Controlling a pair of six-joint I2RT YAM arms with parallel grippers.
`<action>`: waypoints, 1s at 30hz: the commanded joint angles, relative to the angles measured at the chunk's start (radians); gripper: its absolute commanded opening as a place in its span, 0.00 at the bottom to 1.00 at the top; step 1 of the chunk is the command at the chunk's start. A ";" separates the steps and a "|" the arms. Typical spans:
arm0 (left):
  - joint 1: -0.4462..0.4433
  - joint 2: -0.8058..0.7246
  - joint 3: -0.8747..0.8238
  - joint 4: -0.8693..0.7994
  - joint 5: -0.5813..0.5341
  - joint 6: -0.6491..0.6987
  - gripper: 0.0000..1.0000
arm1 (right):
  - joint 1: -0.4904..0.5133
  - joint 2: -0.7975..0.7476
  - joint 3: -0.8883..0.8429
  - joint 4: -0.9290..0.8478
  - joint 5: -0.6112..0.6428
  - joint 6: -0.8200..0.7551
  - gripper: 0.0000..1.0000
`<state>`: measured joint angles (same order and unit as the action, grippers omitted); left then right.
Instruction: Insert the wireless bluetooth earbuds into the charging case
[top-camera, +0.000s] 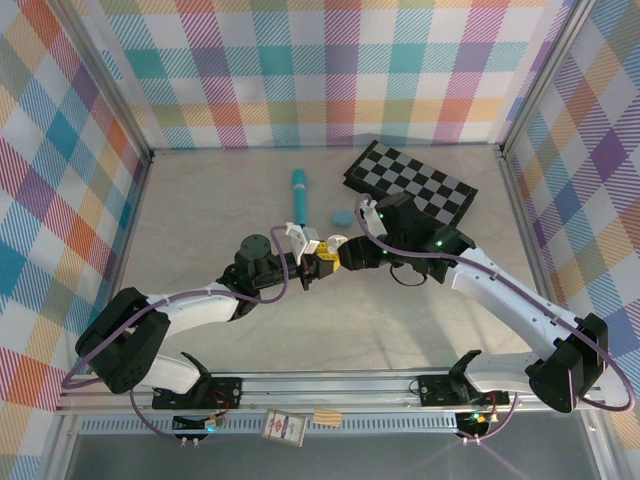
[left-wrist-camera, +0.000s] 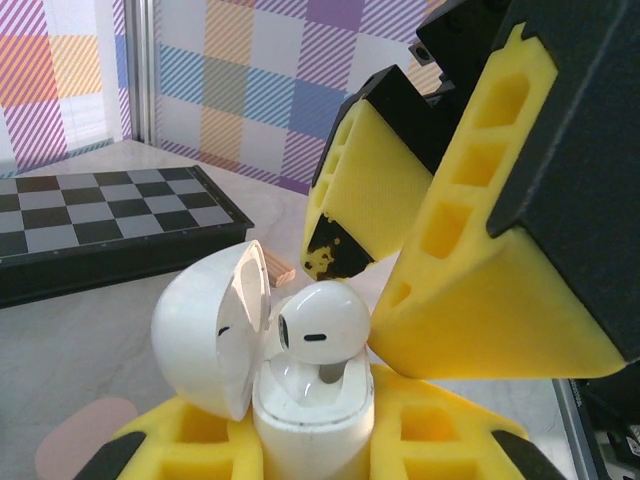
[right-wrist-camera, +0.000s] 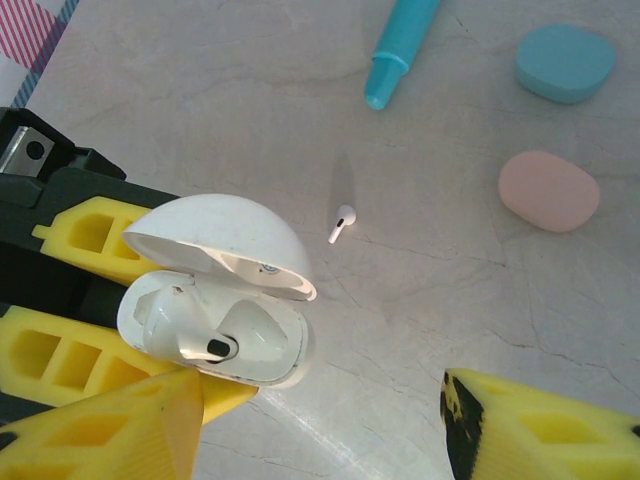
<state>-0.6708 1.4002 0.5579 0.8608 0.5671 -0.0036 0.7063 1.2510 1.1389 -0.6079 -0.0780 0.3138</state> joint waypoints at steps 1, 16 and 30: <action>0.009 -0.036 -0.010 0.049 0.015 0.009 0.00 | -0.006 -0.019 0.007 -0.043 0.019 -0.001 0.64; 0.013 -0.047 0.004 -0.034 0.074 0.068 0.00 | -0.005 0.046 0.089 -0.006 -0.055 -0.017 0.73; 0.025 -0.049 0.008 -0.029 0.033 0.043 0.00 | -0.007 0.036 0.087 -0.079 -0.003 -0.043 0.72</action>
<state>-0.6624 1.3708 0.5579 0.7959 0.6086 0.0418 0.7017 1.3151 1.2160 -0.6296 -0.1112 0.2981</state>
